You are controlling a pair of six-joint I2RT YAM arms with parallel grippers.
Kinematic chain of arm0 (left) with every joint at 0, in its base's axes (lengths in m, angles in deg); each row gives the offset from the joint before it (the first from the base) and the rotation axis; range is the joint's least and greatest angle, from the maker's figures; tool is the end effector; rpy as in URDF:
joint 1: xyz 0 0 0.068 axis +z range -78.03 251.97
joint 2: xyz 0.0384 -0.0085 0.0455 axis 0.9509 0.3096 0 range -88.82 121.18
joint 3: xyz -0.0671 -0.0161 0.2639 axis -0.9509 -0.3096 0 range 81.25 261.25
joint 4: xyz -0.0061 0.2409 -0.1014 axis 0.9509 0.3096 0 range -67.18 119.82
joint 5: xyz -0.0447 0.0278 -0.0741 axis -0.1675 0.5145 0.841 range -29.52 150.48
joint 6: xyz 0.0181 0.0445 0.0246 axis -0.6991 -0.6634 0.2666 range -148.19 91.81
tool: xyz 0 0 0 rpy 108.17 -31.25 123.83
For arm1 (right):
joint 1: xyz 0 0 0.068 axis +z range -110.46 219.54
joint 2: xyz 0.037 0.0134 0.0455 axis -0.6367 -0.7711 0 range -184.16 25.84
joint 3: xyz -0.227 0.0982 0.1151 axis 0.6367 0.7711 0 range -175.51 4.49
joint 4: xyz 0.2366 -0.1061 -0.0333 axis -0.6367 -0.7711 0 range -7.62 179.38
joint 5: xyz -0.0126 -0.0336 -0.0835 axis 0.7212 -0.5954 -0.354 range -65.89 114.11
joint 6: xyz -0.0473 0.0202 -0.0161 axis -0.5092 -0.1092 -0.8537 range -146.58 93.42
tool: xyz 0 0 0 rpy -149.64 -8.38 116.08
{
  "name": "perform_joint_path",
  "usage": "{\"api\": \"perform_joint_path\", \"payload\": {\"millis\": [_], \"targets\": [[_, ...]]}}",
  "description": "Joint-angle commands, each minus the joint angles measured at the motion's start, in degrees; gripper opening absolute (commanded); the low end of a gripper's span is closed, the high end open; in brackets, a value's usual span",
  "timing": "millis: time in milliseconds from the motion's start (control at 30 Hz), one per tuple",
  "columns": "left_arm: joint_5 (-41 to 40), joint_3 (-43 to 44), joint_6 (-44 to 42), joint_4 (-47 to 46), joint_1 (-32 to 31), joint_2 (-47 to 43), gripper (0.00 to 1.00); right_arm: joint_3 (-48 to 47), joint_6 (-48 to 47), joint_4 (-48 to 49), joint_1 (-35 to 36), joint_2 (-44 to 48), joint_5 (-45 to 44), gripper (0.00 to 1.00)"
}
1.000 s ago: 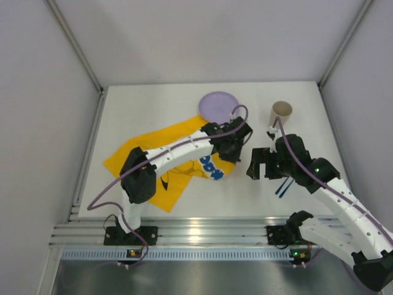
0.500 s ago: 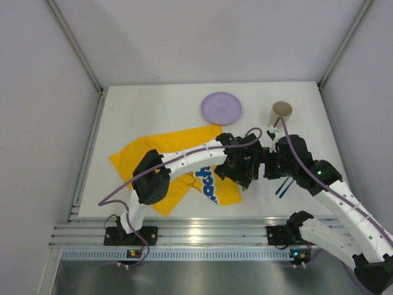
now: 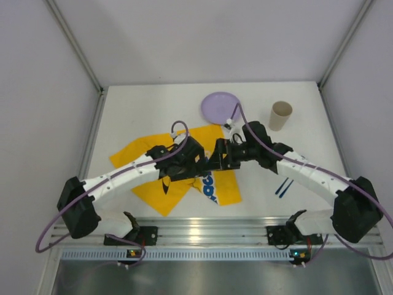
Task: Set the dinner table for one person
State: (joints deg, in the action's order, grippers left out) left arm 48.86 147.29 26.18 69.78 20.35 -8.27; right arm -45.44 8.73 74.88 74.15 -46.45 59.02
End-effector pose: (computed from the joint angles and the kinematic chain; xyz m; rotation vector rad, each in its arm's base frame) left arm 0.1800 -0.2157 0.2750 -0.1327 2.6558 -0.3769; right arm 0.2120 0.1711 0.2654 -0.3613 2.3925 1.3007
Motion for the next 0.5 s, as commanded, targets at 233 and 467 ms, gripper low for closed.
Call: {"api": "perform_joint_path", "payload": {"millis": [233, 467], "targets": [[13.35, -11.64, -3.20, 6.48, 2.57, -12.18, 0.98, -5.60, -4.55, -6.25, -8.59, -12.86, -7.42, 1.00], [3.02, -6.98, -0.85, 13.76, 2.39, -3.39, 0.98, -14.84, -7.00, -12.30, -8.68, -18.67, -10.56, 1.00]]}}
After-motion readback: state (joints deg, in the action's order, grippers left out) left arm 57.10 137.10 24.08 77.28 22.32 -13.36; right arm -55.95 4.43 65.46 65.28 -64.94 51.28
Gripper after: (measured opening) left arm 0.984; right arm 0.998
